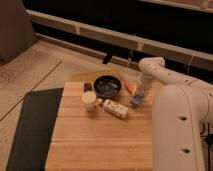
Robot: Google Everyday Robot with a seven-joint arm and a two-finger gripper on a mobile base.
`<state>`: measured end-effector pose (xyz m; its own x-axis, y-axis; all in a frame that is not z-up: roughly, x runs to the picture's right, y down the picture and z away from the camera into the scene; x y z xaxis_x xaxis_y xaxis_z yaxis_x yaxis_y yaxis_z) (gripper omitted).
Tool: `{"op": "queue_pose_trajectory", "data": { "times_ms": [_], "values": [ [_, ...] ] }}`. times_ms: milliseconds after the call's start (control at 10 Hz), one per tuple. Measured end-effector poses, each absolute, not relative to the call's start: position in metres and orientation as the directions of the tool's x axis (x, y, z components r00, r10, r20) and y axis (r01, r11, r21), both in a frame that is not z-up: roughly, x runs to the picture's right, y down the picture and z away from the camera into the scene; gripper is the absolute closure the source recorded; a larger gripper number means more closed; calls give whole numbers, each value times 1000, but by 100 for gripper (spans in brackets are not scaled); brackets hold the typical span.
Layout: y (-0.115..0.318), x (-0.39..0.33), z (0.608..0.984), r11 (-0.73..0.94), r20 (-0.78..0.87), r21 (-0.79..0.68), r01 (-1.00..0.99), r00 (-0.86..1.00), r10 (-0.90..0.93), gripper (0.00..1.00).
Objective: Place the white sponge in the ceramic cup
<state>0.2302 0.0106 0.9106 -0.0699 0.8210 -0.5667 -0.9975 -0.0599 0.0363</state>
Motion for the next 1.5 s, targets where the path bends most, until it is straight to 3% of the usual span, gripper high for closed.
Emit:
{"op": "queue_pose_trajectory", "data": {
  "times_ms": [700, 1300, 1500],
  "values": [
    [-53, 144, 876, 142, -451, 17, -990, 119, 885, 100],
    [-69, 40, 889, 298, -432, -87, -951, 306, 849, 100],
    [-68, 41, 890, 299, -435, -86, -950, 306, 847, 100]
  ]
}}
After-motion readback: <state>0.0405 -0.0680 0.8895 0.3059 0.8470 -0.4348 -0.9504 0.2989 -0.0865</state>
